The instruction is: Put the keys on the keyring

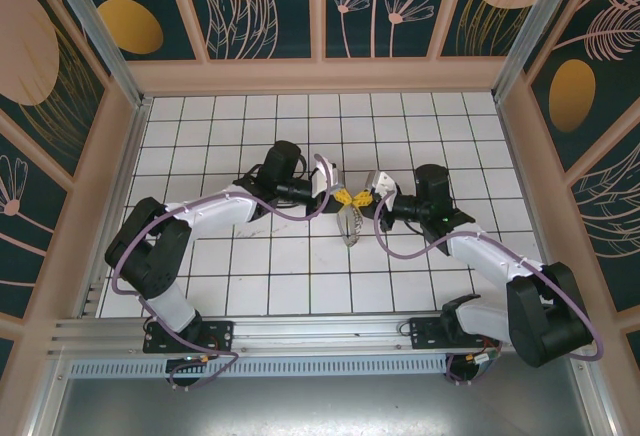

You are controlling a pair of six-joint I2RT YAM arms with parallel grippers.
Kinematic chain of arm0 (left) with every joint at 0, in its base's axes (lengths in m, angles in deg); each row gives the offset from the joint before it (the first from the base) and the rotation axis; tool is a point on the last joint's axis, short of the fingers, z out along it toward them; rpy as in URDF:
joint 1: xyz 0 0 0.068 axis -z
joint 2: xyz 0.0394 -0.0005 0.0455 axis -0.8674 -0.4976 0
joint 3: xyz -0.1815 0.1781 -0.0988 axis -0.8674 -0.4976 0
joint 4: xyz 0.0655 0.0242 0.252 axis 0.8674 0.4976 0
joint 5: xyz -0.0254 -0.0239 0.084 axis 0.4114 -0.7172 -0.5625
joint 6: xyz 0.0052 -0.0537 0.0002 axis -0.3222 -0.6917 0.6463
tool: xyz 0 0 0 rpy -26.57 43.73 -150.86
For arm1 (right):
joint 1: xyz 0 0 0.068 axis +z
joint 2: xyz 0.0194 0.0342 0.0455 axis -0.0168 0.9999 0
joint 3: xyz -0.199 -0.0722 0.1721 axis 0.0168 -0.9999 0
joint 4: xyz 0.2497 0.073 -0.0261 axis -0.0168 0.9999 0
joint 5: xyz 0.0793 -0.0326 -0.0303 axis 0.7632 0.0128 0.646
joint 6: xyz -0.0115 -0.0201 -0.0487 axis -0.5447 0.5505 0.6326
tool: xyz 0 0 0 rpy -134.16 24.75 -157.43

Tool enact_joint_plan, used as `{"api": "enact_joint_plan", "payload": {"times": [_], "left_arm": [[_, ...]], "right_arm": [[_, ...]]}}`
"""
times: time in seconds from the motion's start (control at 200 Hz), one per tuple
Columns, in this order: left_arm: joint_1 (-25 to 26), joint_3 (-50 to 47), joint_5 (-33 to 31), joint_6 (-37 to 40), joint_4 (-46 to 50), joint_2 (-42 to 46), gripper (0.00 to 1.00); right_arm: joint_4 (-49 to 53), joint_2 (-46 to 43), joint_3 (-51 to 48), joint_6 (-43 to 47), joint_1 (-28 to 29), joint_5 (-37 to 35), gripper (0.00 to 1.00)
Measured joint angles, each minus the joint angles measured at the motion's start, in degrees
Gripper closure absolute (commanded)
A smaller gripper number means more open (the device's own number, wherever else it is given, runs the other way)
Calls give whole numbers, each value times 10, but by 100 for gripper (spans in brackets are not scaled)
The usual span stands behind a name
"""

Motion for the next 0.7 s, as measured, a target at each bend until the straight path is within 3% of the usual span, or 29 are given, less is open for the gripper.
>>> {"api": "enact_joint_plan", "payload": {"times": [0.2,0.701], "left_arm": [[5,22,-21,30,45,0,77],[8,59,-67,73,128,2,77]], "right_arm": [[30,0,15,14,1,-20,100],[61,6,28,32,14,-56,100]]}}
